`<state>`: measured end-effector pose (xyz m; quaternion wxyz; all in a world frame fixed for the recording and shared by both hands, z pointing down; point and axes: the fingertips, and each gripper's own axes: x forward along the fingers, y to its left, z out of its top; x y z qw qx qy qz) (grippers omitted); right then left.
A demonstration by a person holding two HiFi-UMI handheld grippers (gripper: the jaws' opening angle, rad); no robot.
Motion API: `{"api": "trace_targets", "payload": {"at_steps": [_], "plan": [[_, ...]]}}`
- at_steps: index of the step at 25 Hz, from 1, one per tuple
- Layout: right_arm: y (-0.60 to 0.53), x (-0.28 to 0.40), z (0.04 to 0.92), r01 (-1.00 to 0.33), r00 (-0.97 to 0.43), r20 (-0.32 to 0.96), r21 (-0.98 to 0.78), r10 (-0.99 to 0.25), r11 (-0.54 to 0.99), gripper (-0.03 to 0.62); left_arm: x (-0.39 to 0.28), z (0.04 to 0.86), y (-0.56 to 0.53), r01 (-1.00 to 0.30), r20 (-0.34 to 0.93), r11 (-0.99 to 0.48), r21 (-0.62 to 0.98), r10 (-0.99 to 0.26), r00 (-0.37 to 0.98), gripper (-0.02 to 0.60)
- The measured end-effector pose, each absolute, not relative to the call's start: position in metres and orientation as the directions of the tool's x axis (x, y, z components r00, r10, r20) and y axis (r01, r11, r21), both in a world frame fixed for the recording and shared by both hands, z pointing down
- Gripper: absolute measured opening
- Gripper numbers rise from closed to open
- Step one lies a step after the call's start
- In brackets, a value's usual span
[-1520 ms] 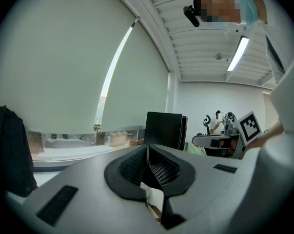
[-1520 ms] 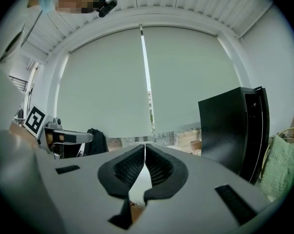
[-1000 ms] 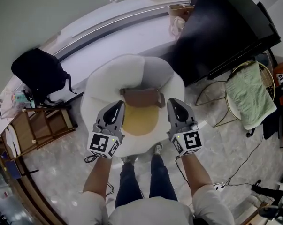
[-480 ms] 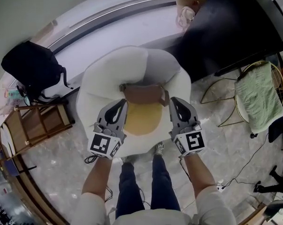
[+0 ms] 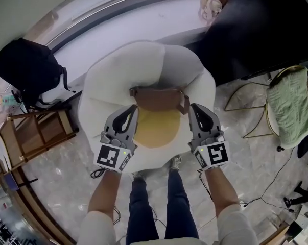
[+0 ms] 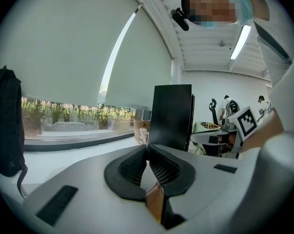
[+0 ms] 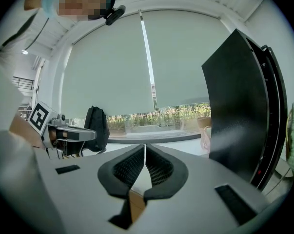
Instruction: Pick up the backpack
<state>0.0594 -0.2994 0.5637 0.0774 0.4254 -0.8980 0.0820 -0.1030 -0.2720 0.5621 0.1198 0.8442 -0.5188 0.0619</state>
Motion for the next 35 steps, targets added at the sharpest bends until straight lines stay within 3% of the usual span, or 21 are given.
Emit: {"api": "trace_targets", "payload": {"at_steps": [25,35], "plan": [[-0.320,0.059,0.675,-0.773,-0.627,0.254,-0.085,-0.736,0.629,0.030,-0.118,0.676,-0.285,-0.913,0.257,-0.348,0.214,-0.881,0.397,0.041],[-0.342,0.062,0.713,-0.774,-0.612,0.281,-0.021,-0.739,0.633,0.031,-0.122,0.723,-0.301,-0.922,0.318,-0.355,0.155,-0.866,0.386,0.041]]}}
